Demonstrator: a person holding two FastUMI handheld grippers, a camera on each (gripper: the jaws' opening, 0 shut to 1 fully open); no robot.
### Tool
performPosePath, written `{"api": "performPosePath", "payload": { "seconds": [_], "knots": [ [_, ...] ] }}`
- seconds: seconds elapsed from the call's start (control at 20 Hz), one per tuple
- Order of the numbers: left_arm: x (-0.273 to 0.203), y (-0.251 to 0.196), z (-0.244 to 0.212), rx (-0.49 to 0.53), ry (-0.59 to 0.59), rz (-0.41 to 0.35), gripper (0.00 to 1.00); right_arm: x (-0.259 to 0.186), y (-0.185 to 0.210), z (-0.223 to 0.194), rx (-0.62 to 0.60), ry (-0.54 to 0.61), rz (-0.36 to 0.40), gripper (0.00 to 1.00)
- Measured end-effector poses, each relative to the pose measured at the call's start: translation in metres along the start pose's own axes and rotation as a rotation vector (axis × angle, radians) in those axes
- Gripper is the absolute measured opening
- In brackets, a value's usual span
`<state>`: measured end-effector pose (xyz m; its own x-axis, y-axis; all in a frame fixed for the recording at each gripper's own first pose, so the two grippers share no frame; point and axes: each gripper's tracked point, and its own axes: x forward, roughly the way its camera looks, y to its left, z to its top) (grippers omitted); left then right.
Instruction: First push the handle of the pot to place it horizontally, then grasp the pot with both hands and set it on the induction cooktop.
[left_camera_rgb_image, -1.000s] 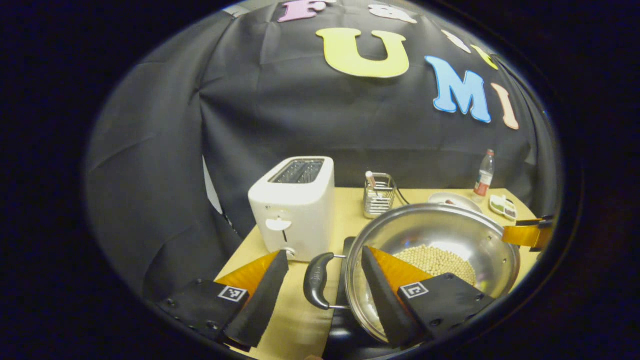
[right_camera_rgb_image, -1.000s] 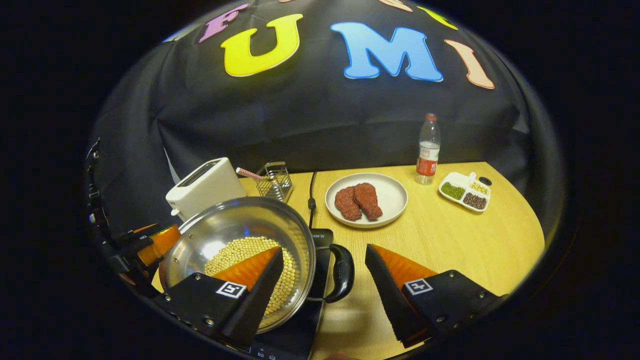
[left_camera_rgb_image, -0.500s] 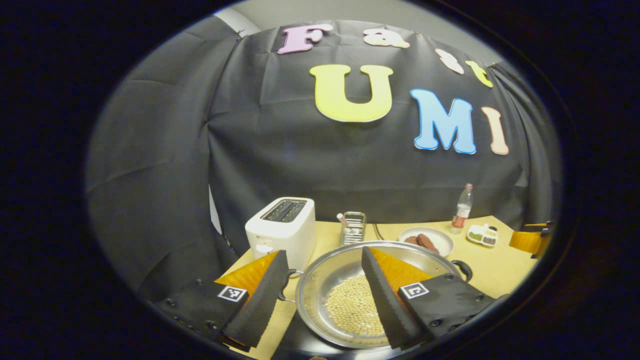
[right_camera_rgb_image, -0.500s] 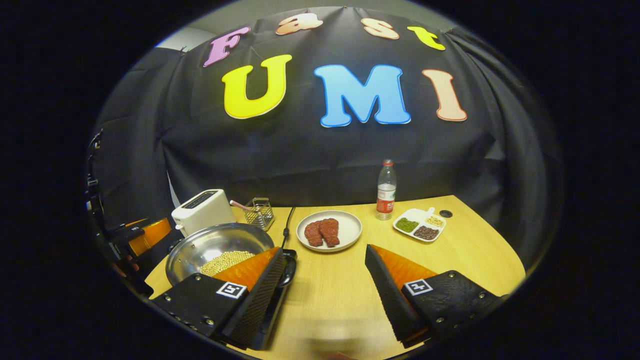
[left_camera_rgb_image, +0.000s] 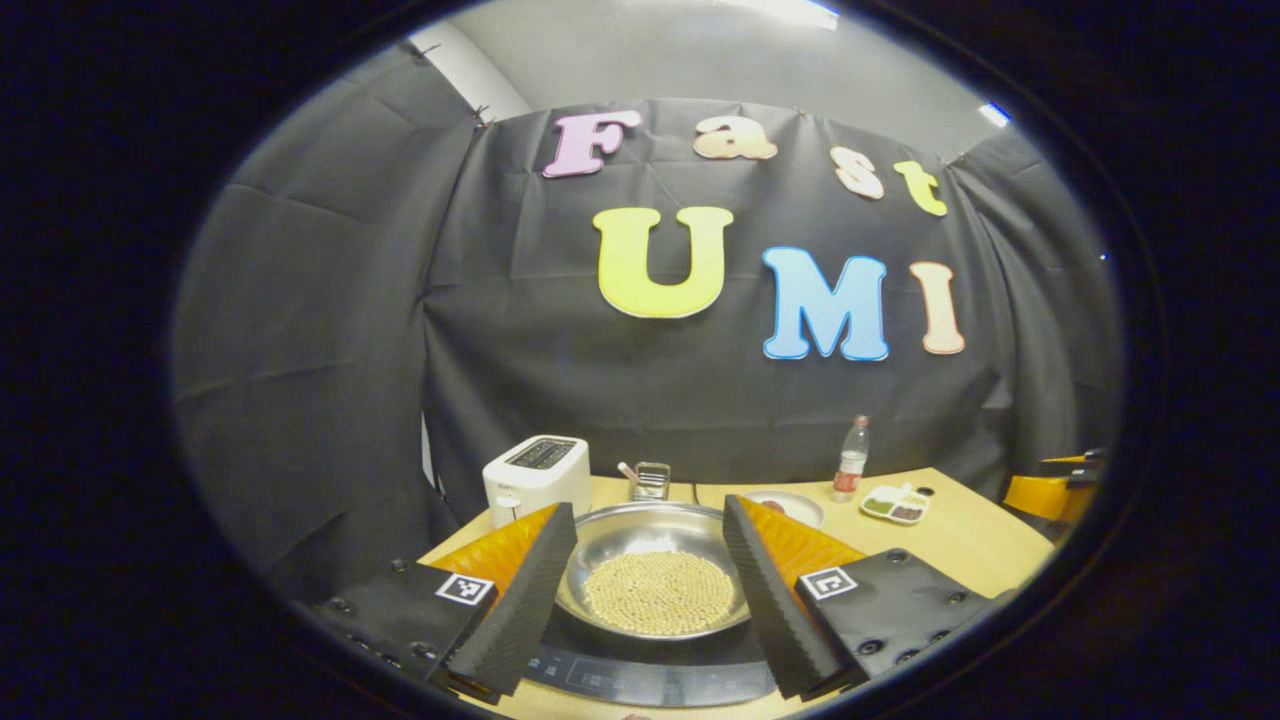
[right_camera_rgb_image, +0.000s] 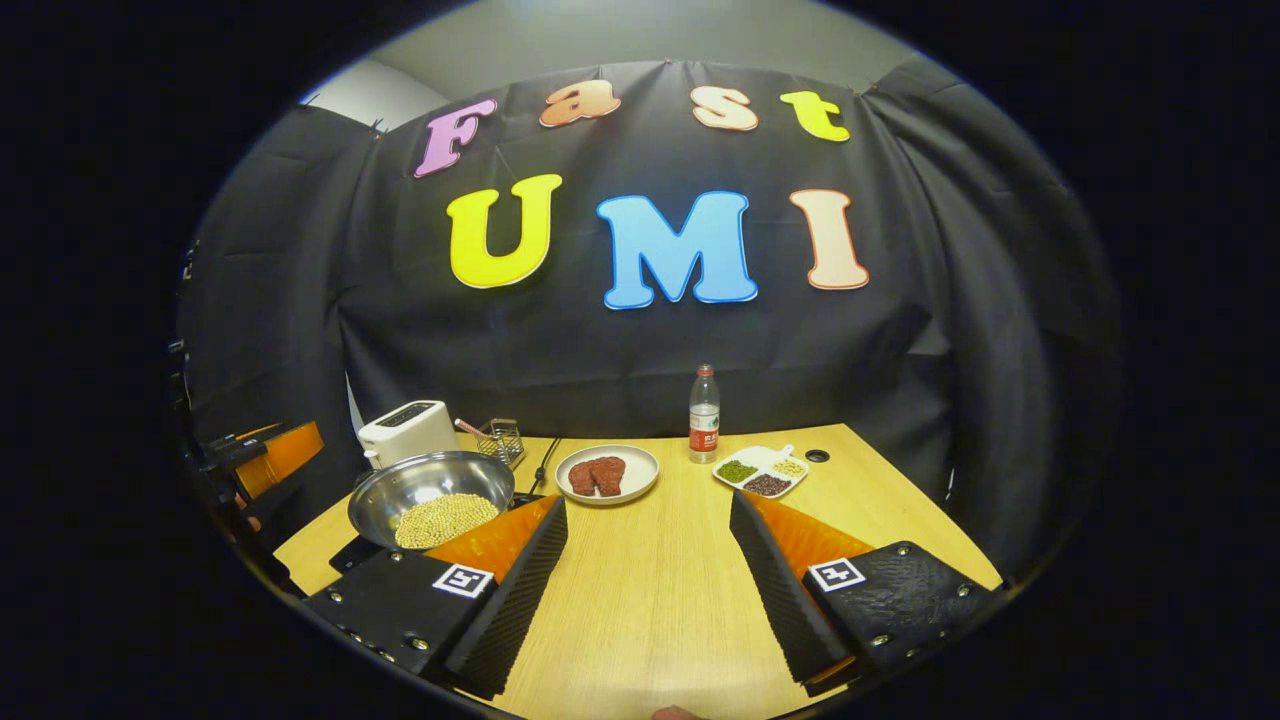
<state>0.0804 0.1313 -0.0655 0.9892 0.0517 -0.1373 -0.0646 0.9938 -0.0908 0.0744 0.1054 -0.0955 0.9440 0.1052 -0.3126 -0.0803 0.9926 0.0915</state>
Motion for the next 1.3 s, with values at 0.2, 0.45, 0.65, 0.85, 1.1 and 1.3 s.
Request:
{"api": "performPosePath", "payload": {
  "seconds": [0.2, 0.45, 0.65, 0.85, 1.1, 1.3],
  "knots": [
    [-0.046, -0.023, 0.015, 0.010, -0.044, -0.023, 1.00, -0.041, -0.019, 0.011, -0.012, -0.052, -0.013, 0.99],
    [-0.093, -0.040, 0.036, 0.014, -0.108, -0.032, 0.99, -0.079, -0.035, 0.021, -0.014, -0.114, -0.030, 0.98],
    [-0.117, -0.048, 0.045, 0.043, -0.145, -0.028, 0.95, -0.100, -0.042, 0.025, -0.007, -0.151, -0.034, 0.99],
    [-0.129, -0.057, 0.048, 0.052, -0.160, -0.033, 0.99, -0.106, -0.049, 0.025, -0.018, -0.160, -0.036, 0.98],
    [-0.136, -0.064, 0.051, 0.051, -0.176, -0.032, 0.99, -0.113, -0.051, 0.034, -0.027, -0.183, -0.031, 0.99],
    [-0.141, -0.065, 0.051, 0.057, -0.179, -0.022, 0.98, -0.119, -0.049, 0.041, -0.021, -0.208, -0.023, 0.98]
  ]
}}
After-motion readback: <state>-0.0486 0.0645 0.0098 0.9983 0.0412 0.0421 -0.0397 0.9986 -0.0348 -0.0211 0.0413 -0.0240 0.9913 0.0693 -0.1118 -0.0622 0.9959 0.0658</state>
